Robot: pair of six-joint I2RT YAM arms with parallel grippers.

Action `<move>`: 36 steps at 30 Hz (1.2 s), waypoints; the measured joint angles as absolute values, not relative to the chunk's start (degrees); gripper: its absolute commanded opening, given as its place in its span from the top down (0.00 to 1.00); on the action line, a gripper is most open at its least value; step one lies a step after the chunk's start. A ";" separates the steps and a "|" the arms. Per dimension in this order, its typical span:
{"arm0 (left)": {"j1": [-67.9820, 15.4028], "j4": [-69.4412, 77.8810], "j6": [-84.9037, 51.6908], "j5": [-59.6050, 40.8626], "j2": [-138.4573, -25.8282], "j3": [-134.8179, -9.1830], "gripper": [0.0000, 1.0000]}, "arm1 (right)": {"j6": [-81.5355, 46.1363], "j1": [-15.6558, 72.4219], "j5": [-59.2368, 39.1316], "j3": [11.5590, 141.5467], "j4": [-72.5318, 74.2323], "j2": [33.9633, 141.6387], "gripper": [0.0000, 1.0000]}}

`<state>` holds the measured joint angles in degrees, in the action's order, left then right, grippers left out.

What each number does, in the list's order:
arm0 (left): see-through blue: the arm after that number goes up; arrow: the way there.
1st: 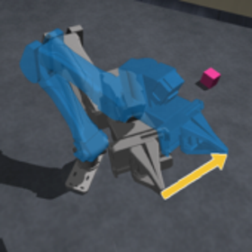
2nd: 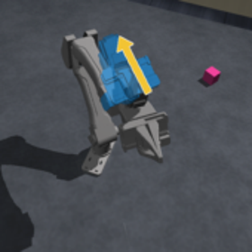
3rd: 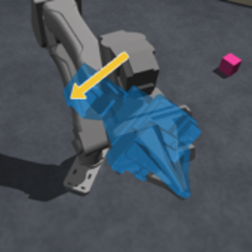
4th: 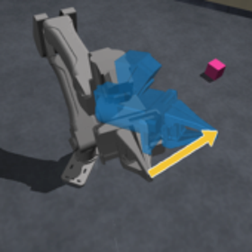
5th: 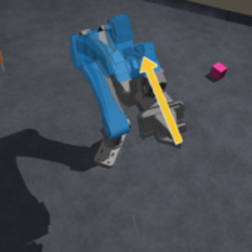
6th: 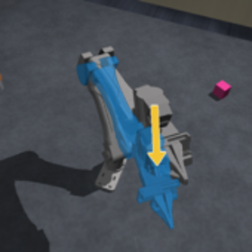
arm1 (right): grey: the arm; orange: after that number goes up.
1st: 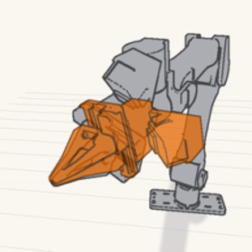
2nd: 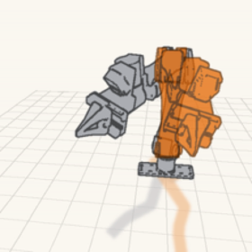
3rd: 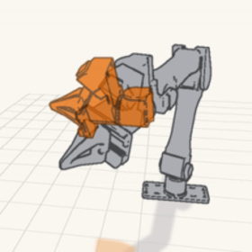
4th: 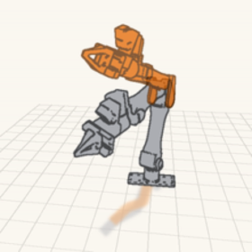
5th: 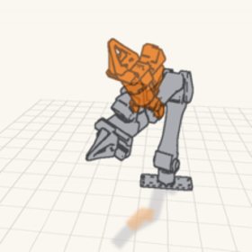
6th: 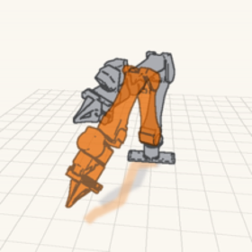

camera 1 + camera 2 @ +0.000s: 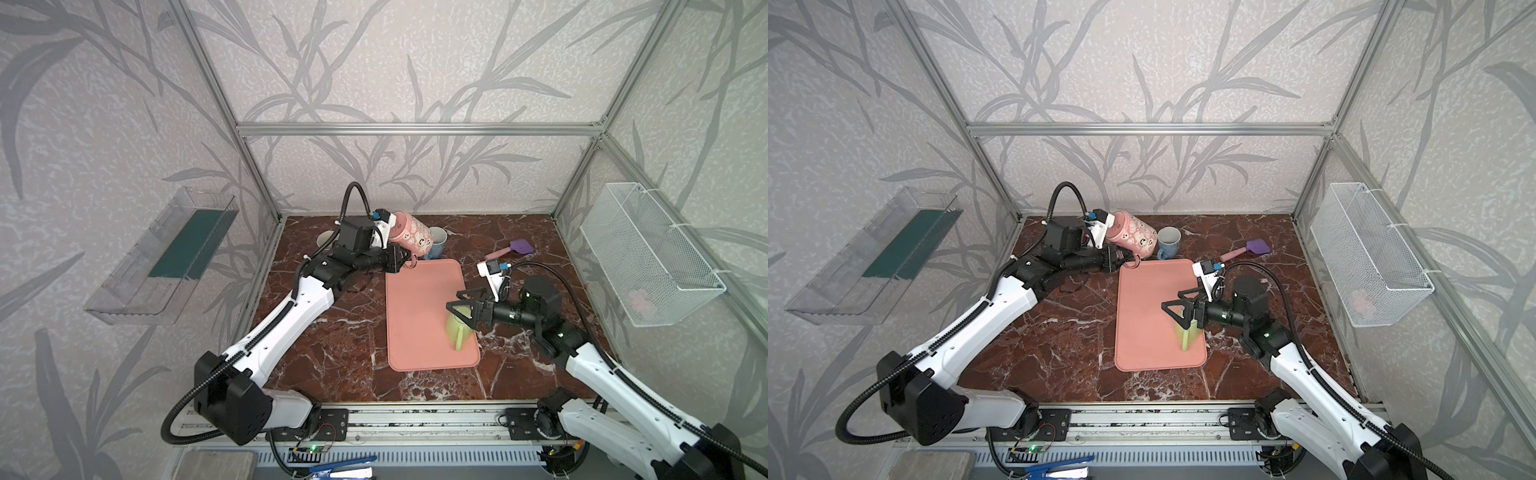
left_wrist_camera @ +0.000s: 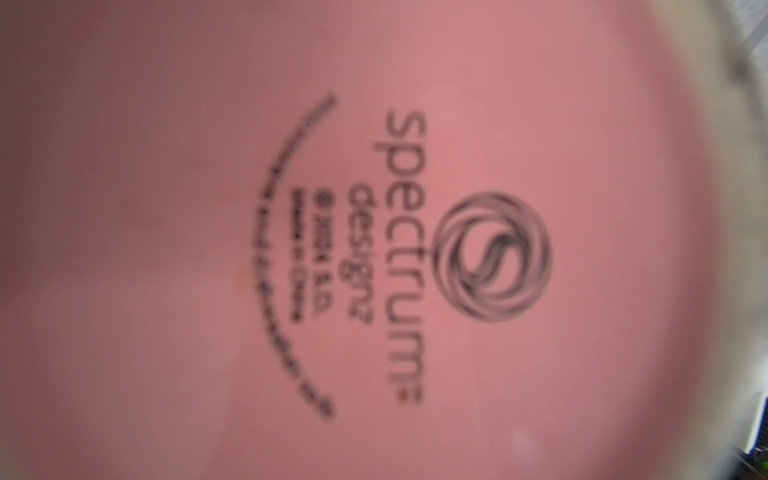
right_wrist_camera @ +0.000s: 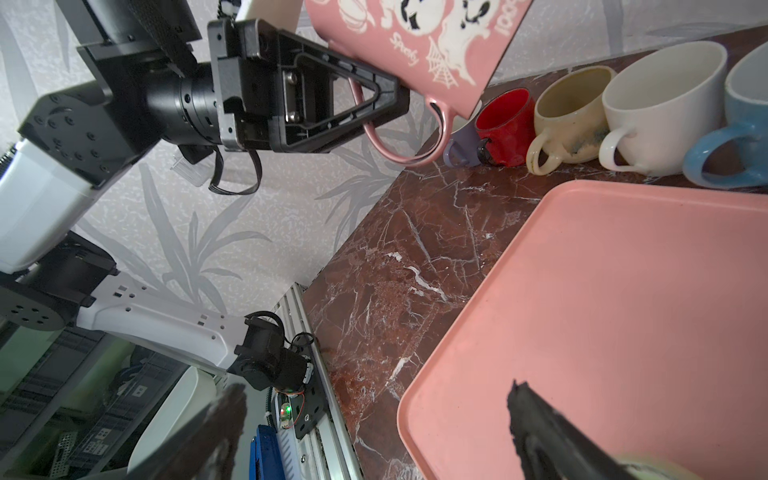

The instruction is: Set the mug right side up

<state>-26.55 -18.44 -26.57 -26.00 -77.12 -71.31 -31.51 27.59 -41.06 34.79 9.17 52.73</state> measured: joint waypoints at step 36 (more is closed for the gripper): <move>-19.59 39.44 -65.49 -44.75 -78.87 -50.81 1.00 | -53.82 26.63 -49.41 44.64 44.27 81.28 0.20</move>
<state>-19.59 39.44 -65.49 -44.75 -78.87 -50.81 -53.82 26.63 -49.41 44.64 44.27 81.28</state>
